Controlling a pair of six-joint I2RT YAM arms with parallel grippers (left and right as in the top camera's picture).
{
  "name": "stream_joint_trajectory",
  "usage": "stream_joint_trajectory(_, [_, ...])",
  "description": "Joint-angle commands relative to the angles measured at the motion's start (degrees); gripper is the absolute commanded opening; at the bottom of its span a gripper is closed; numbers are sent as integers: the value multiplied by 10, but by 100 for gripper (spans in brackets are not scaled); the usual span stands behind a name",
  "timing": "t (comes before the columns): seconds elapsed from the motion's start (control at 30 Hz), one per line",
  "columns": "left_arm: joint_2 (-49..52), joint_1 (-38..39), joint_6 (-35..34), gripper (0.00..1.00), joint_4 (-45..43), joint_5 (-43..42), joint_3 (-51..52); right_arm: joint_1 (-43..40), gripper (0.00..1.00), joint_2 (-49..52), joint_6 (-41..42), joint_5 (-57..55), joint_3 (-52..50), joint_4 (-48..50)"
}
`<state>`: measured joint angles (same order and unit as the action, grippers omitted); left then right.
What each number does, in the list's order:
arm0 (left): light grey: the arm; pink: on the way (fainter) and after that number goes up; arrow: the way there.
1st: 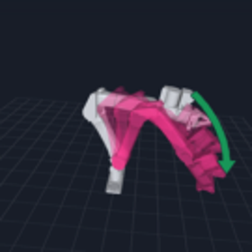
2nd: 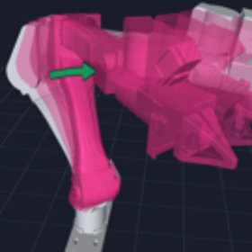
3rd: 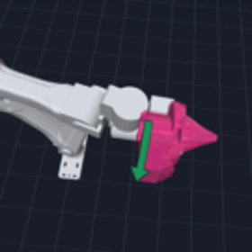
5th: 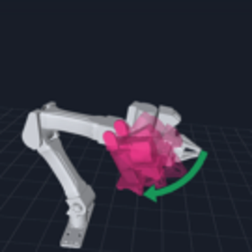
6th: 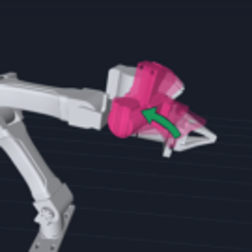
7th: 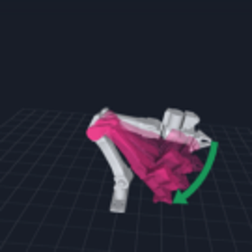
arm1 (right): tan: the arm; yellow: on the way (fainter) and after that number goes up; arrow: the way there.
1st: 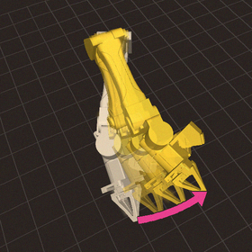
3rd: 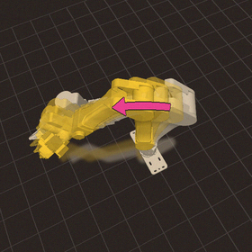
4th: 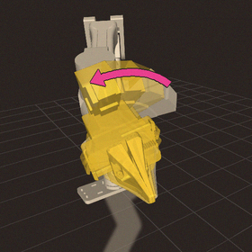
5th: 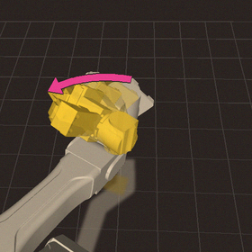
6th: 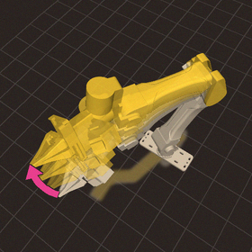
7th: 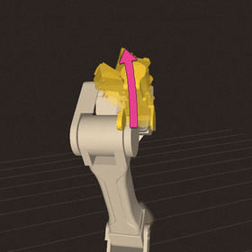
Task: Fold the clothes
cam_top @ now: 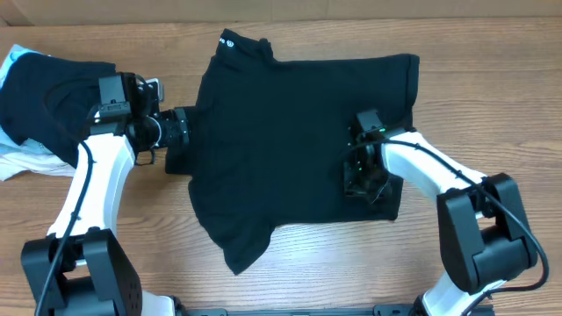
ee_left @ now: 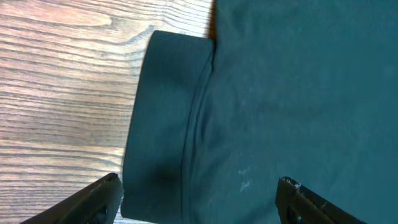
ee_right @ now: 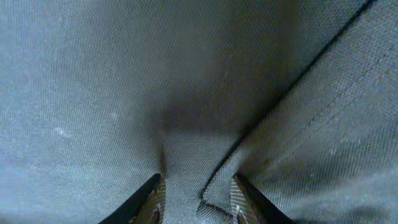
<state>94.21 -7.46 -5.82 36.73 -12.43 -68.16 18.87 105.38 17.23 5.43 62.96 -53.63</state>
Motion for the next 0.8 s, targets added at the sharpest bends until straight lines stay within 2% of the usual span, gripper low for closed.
stream_joint_trajectory(0.0, [8,4,7,82,1,-8,-2,1,38,-5,26,-81,-18,-4])
stream_joint_trajectory(0.3, [8,4,7,85,1,-8,-2,-2,33,-5,26,-148,-15,-38])
stream_joint_trajectory(0.37, [10,4,7,86,1,-8,-2,-2,27,-5,26,-139,-13,-39])
stream_joint_trajectory(0.5, [14,4,7,78,2,-8,1,-2,23,-5,26,-133,-8,-40])
stream_joint_trajectory(0.6, [24,4,7,76,3,-8,8,-2,21,-5,26,-133,-6,-41])
stream_joint_trajectory(0.67, [35,5,7,76,4,-12,16,-2,11,-5,26,-133,-6,-40])
stream_joint_trajectory(0.77, [55,7,8,71,3,-33,28,-3,4,-5,26,-134,-4,-45])
